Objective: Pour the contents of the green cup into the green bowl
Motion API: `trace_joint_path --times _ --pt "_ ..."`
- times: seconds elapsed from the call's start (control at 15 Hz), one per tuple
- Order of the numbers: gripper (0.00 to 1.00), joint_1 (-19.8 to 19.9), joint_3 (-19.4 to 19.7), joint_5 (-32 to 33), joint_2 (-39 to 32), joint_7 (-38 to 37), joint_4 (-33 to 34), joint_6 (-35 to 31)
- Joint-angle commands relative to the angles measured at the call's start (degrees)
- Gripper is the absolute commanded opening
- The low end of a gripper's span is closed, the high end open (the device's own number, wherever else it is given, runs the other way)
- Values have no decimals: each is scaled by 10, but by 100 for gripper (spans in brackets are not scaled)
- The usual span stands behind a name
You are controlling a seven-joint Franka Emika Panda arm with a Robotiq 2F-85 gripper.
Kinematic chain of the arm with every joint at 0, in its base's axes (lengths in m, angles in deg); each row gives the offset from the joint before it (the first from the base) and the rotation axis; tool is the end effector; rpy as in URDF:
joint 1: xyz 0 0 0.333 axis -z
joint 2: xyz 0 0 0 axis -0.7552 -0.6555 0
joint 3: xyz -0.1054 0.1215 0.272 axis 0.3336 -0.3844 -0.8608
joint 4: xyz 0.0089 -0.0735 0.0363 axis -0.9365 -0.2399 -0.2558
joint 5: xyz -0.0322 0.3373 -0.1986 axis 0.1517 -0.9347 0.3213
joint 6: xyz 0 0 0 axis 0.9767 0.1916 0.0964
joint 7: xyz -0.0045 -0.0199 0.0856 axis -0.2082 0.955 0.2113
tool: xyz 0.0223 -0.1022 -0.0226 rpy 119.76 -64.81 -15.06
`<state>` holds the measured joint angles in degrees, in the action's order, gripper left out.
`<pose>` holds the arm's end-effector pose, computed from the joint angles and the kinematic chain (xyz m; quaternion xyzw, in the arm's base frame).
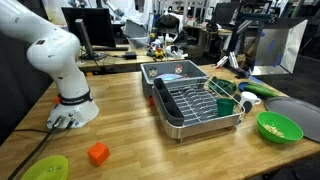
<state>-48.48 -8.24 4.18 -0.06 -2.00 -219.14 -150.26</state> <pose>0.3834 -0.1699 0.5184 -0.9854 -0.0243 -0.1407 0.0924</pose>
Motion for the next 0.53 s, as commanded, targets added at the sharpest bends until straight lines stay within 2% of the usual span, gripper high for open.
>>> trace_joint_path --times 0.0,0.33,0.47 --pt "100 17 -14 -10 -4 8 2 3" --pt "100 -10 -24 -63 -14 25 -17 -6" --pt "100 -1 -36 -56 -13 11 -15 3"
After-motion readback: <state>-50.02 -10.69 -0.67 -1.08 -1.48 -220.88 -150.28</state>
